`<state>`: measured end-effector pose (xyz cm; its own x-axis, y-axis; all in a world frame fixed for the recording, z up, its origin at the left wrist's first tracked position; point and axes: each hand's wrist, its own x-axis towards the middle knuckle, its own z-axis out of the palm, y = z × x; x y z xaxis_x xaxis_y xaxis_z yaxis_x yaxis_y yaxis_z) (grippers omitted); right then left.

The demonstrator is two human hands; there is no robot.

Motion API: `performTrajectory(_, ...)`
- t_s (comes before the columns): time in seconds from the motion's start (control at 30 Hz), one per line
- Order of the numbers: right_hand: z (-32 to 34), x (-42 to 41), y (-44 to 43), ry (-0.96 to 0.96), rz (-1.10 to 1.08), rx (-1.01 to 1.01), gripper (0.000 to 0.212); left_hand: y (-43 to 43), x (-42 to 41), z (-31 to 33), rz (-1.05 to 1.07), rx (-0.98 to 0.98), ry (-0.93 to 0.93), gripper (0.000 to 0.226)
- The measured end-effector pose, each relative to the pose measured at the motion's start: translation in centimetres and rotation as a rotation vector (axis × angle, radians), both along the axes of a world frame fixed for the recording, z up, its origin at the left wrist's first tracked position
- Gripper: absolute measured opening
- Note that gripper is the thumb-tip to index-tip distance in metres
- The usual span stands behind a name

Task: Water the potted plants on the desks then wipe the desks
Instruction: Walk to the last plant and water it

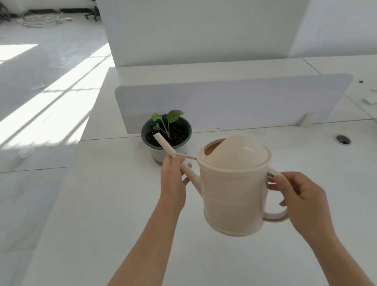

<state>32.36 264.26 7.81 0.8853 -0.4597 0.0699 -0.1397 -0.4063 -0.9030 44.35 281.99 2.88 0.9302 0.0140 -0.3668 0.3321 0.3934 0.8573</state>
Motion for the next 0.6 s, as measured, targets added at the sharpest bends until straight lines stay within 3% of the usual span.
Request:
performTrajectory(0.2, 1.6, 1.5, 2.6, 0.006, -0.058, -0.045, 0.021, 0.4, 2.9, 0.2, -0.031, -0.023, 0.033, 0.005)
performTrajectory(0.6, 2.7, 3.0, 3.8, 0.058, -0.069, -0.157, 0.022, 0.3, 4.3, -2.0, -0.057, -0.108, 0.132, 0.011)
